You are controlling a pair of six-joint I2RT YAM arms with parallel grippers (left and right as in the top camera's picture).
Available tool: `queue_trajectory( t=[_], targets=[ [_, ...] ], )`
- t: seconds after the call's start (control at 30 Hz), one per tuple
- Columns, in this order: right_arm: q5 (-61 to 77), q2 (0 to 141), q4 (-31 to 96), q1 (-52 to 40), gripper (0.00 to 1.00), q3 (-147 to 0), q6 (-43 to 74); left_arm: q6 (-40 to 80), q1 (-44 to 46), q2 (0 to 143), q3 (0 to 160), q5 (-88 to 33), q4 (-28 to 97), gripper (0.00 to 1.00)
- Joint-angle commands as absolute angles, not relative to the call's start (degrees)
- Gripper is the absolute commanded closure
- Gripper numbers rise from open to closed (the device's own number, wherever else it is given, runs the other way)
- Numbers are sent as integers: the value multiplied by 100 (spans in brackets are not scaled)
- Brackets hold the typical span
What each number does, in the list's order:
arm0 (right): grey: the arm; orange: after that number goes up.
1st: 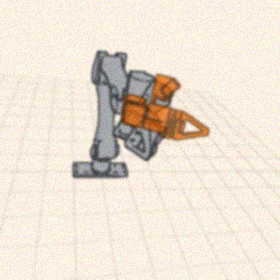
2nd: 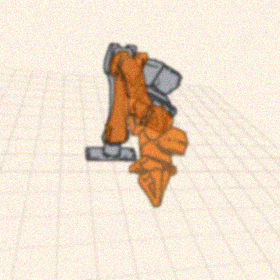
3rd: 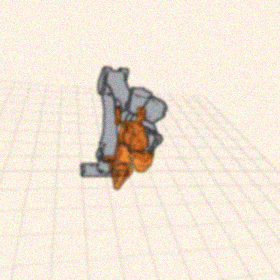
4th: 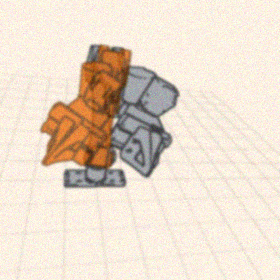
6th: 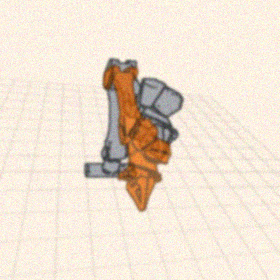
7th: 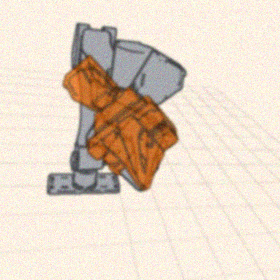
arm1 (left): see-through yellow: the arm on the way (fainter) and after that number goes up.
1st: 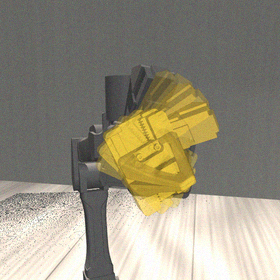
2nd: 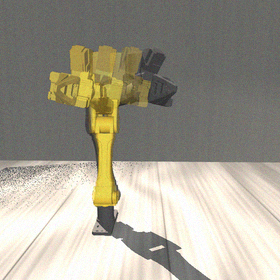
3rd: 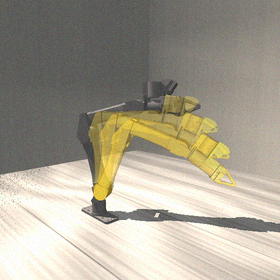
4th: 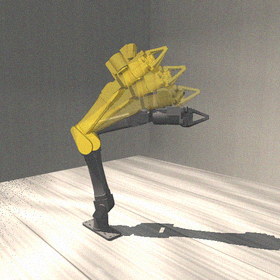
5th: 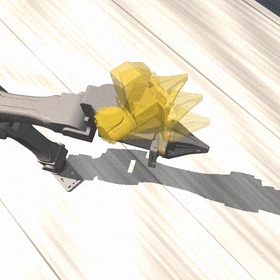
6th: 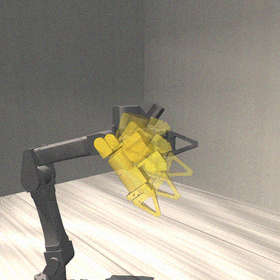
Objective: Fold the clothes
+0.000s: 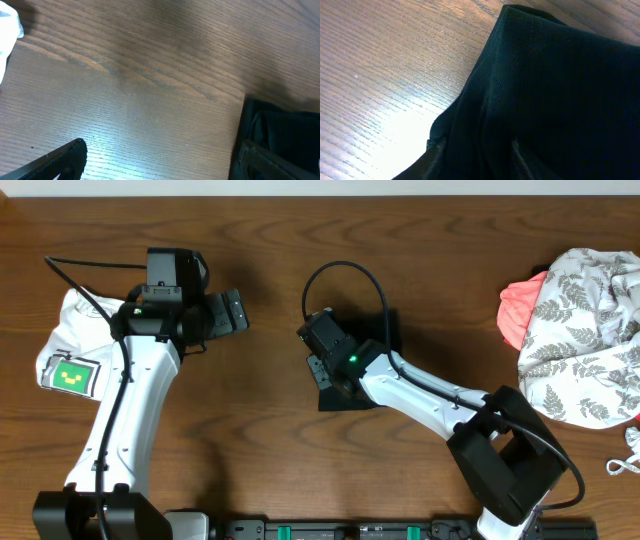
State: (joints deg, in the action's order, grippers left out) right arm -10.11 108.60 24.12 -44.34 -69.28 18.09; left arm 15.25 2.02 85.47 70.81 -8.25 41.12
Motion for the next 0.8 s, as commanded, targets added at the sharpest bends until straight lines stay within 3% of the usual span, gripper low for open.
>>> queue_trajectory(
  t=[0.0, 0.07, 0.1, 0.27, 0.43, 0.77],
  targets=[
    [-1009, 10958, 2373, -4506, 76, -6952, 1802, 1553, 178, 8447, 7159, -840, 4130, 2],
    [-1041, 10956, 2309, -4506, 96, -6956, 1887, 1553, 178, 8447, 7159, -840, 4130, 3],
    [-1070, 10954, 2290, -4501, 99, -6965, 1953, 1553, 178, 8447, 7159, -840, 4130, 3],
    [-1214, 10892, 2453, -4440, 99, -7220, 1992, 1553, 178, 8447, 7159, -840, 4130, 3],
    [-2211, 10481, 3374, -4154, 99, -7677, 2574, 1553, 178, 8447, 7159, -840, 4130, 3],
    [-2410, 9268, 4851, -2307, 99, -7800, 2637, 1553, 178, 8447, 7159, -840, 4130, 3]
  ],
)
